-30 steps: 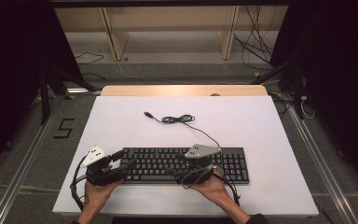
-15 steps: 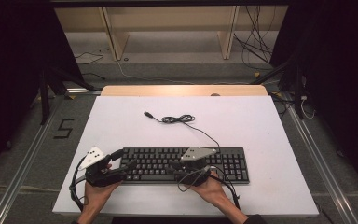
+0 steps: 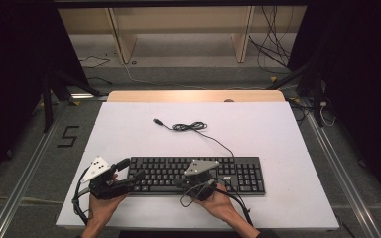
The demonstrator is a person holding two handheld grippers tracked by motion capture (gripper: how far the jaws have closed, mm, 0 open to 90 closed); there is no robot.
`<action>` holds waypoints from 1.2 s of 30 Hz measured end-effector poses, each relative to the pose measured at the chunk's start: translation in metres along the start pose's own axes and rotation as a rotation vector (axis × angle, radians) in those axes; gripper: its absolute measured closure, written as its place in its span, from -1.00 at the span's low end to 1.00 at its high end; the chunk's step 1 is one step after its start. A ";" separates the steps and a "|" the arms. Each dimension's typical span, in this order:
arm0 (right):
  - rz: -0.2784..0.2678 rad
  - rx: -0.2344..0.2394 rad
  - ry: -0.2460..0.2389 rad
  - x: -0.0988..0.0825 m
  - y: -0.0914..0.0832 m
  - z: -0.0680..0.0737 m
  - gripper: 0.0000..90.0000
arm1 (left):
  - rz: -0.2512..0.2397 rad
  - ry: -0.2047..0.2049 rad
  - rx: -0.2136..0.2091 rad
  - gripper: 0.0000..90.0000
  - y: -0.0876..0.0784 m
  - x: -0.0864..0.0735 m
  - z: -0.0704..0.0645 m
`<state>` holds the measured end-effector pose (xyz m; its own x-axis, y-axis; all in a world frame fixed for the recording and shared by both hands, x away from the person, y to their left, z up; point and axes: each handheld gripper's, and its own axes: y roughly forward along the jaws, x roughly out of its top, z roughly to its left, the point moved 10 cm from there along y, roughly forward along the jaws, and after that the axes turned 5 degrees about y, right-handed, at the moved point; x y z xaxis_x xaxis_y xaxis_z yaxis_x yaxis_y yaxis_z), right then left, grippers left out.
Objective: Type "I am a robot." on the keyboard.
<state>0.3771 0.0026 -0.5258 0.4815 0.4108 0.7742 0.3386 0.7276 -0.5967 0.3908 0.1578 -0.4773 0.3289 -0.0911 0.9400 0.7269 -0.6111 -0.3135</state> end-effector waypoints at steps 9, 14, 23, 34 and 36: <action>0.035 -0.011 0.001 -0.005 0.007 -0.001 1.00 | 0.000 0.000 -0.002 -0.44 0.000 0.000 -0.001; 0.053 -0.022 -0.002 -0.008 0.009 -0.002 1.00 | 0.002 -0.001 -0.004 -0.44 0.000 0.000 -0.001; 0.070 -0.031 -0.003 -0.011 0.013 -0.003 1.00 | 0.005 -0.001 -0.002 -0.44 0.000 -0.001 0.000; 0.082 -0.039 -0.009 -0.014 0.015 -0.004 1.00 | 0.008 0.000 -0.002 -0.44 0.000 -0.001 0.000; 0.083 -0.039 -0.009 -0.014 0.015 -0.004 1.00 | 0.007 0.001 -0.002 -0.44 0.000 -0.001 0.000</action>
<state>0.3789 0.0055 -0.5465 0.5019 0.4737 0.7236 0.3295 0.6688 -0.6664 0.3911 0.1581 -0.4784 0.3337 -0.0959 0.9378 0.7235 -0.6117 -0.3200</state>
